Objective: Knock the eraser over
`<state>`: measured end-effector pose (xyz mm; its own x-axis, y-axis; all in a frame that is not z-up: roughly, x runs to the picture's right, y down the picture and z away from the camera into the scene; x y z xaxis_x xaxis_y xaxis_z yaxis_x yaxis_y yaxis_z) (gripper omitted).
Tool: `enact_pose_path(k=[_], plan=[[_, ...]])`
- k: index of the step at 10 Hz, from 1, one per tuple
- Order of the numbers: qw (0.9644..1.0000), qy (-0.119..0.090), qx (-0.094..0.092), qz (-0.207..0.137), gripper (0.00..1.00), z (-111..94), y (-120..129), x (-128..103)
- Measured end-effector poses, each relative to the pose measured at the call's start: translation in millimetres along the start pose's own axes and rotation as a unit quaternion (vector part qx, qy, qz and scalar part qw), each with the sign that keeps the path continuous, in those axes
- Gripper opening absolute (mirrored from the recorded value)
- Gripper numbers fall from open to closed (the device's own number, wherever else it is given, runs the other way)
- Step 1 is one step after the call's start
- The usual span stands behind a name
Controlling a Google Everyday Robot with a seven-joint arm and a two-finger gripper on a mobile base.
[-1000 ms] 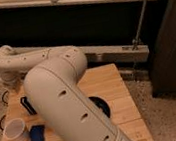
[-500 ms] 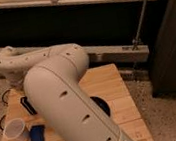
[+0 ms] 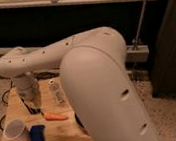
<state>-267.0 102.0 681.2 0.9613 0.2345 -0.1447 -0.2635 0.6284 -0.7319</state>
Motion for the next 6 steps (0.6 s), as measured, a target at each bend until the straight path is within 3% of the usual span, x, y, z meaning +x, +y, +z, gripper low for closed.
enact_pose_path(k=[3,5,6], plan=[[0.9955,-0.089,0.03,-0.003,0.0,-32,-14,-10],[0.9917,-0.123,0.037,-0.001,0.02,-36,-31,-20],[0.991,-0.129,0.036,0.0,0.06,-35,-35,-23]])
